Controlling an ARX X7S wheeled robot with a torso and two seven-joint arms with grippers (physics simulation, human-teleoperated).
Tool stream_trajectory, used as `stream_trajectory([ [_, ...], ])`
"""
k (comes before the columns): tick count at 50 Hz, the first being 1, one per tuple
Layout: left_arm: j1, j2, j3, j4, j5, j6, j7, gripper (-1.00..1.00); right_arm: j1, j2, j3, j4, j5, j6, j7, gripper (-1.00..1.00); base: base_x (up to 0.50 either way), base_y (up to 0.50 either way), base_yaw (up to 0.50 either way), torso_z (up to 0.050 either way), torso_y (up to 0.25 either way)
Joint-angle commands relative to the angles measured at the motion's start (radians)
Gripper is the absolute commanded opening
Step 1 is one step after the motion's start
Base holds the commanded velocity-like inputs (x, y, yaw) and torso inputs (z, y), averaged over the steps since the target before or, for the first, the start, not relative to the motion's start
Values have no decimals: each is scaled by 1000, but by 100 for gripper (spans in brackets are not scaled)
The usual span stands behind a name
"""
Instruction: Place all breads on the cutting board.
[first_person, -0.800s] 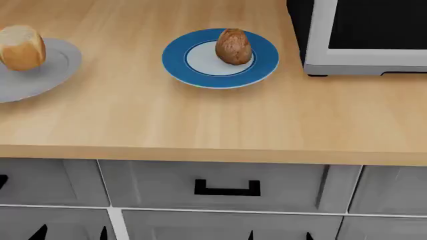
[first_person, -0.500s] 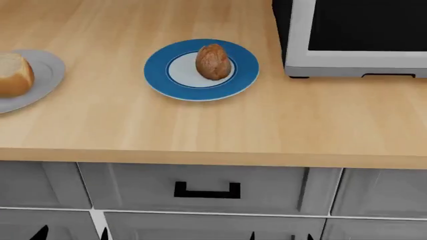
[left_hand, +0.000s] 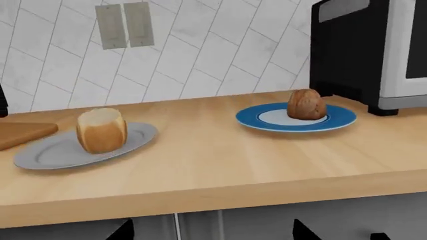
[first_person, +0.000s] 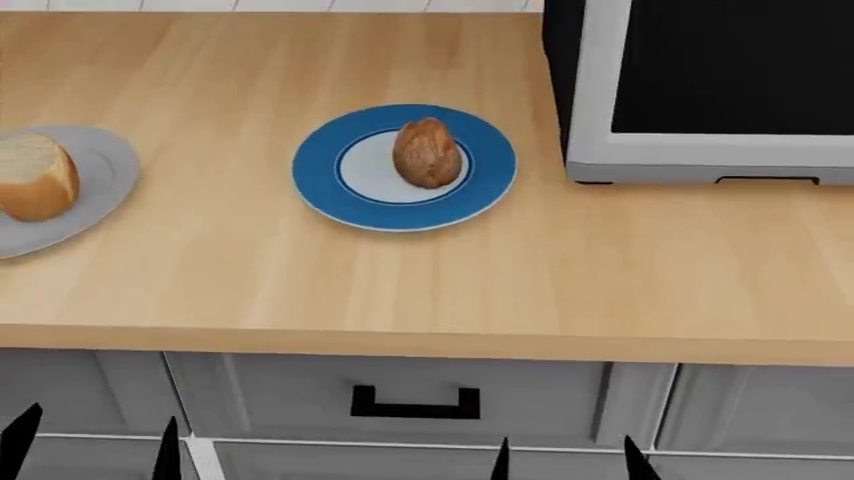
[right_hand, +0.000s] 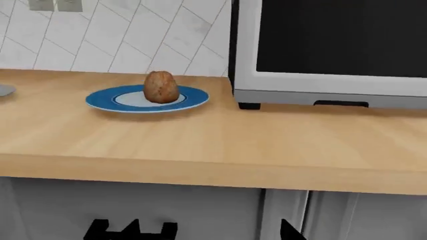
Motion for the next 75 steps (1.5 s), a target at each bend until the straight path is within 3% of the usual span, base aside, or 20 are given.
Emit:
stream_trajectory([
  [1, -40, -28, -52, 253, -39, -242, 39, 100, 36, 34, 13, -211, -11, 245, -27, 100, 0, 0, 0, 49, 66],
  [9, -107, -57, -66, 376, -60, -397, 36, 100, 121, 72, 21, -348, 13, 444, -38, 100, 0, 0, 0, 50, 68],
  [34, -302, -105, -74, 487, -111, -685, 43, 100, 371, 148, 25, -508, 82, 833, -68, 100, 0, 0, 0, 49, 68],
  [47, -335, -112, -76, 515, -132, -741, 44, 100, 446, 151, 41, -569, 116, 954, -80, 100, 0, 0, 0, 49, 68],
  [75, -321, -122, -69, 502, -142, -722, 28, 100, 437, 136, 64, -604, 152, 969, -83, 100, 0, 500, 0, 49, 68],
])
